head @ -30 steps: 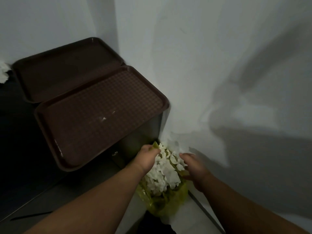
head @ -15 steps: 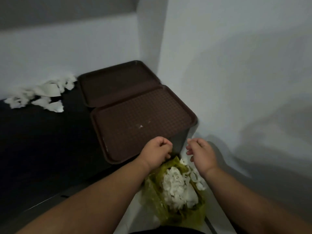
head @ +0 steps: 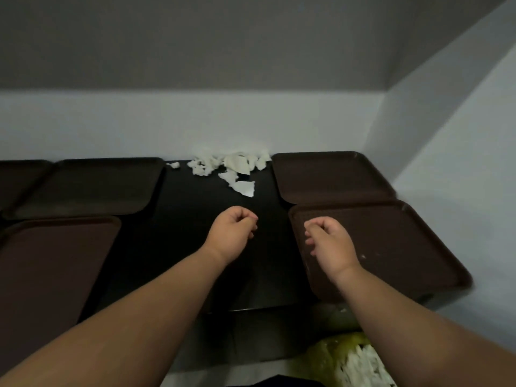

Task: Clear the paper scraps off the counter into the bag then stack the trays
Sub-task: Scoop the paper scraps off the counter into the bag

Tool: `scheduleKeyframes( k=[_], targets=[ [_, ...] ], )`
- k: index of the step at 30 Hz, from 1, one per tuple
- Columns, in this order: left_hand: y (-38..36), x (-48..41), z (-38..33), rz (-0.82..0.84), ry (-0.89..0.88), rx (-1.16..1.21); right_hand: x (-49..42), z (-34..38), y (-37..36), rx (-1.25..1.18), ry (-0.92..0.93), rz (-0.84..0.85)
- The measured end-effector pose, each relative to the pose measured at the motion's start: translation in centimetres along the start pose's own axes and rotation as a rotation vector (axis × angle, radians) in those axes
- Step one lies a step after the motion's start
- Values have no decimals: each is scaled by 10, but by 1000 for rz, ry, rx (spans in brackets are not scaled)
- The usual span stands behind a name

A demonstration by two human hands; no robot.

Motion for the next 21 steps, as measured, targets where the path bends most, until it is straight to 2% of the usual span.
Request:
scheduleKeyframes(
  k=[5,10,14,21],
  targets=[
    [97,-19,40,-83,66,-33,-16,20,-88,27,21,38],
    [154,-42,83,-77,142,-111,-23,0,-155,106,-39,54],
    [170,-68,103,-60,142,-175,-37,-6,-176,170,-61,53],
    [160,-140,91,-81,92,-217,-117,8,-188,260,-27,60]
  ],
)
Point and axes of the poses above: each hand's wrist, its own x-axis away from the middle knuckle, its own y-axis out of the back of the hand, z = x × y, the point moved 3 cm from there along -x, towards the middle knuckle
